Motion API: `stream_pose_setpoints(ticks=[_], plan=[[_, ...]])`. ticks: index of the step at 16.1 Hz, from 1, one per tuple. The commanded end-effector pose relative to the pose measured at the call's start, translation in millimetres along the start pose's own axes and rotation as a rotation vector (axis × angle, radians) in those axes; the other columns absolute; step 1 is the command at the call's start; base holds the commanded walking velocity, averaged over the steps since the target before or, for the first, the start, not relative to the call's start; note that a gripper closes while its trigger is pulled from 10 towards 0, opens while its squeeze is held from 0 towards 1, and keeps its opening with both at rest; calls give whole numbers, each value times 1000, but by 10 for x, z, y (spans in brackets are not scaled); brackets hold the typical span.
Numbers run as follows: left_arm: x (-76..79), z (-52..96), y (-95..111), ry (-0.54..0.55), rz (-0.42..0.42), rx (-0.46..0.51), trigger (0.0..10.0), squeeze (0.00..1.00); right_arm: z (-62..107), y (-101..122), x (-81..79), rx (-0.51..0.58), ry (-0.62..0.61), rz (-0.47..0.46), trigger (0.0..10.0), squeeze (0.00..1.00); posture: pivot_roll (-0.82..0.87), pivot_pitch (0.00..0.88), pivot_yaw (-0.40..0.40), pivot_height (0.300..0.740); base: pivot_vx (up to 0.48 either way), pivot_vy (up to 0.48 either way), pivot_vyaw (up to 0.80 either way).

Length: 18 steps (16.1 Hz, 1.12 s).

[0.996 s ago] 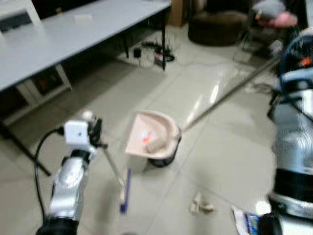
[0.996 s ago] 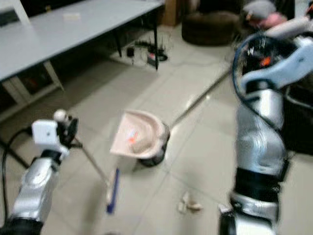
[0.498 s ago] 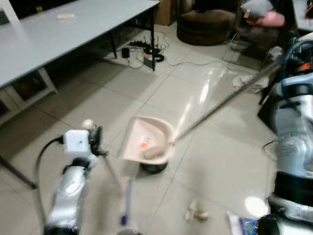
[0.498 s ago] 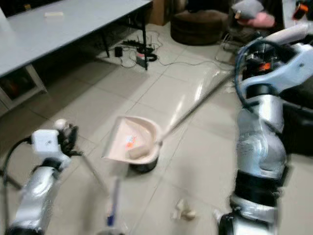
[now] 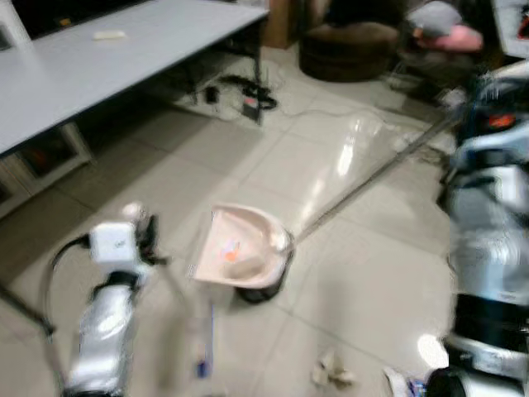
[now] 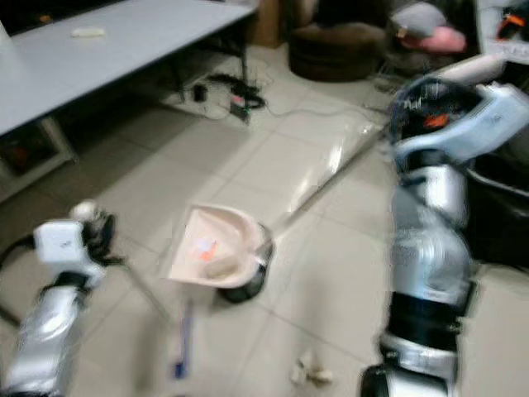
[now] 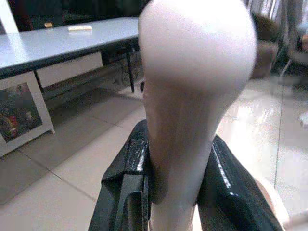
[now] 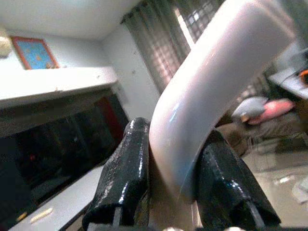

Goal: Sweep floor

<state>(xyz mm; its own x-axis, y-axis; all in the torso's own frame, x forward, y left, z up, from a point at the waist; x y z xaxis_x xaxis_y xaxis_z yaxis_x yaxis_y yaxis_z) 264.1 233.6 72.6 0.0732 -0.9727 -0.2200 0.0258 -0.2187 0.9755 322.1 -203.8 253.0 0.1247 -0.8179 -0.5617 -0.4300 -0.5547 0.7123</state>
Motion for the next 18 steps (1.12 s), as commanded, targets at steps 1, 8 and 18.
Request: stream_pose_setpoints(ticks=[1, 8, 18], plan=[[11, -48, 142, -4, -16, 59, 10000, 0, -9, 175, 8, 75, 4, -19, 10000, 0, 22, 42, 40, 740, 371, 0, -800], [-6, -39, 137, -23, -31, 58, 10000, 0, 34, 122, 64, 52, -5, -2, 10000, 0, 23, 16, 46, 740, 371, 0, 0], [18, -21, 98, -32, -34, 23, 10000, 0, -83, 111, 71, 59, 11, 32, 10000, 0, 32, 59, 48, 740, 274, 0, 0]])
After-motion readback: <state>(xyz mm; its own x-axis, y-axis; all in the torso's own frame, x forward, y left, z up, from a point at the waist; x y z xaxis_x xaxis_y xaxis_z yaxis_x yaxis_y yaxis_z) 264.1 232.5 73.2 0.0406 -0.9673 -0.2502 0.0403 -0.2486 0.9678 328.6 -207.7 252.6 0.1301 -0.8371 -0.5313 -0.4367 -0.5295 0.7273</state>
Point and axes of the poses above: a point about 5 cm out from each wrist's last joint towards the gripper, its own z axis pointing back from the gripper into the wrist, its own y axis along the axis of the wrist's last joint, x = y × z, the point moved 1 cm from there along -z, pointing out of the wrist towards the gripper, and after that the axes turned 9 degrees about -z, right-handed, at the moved point
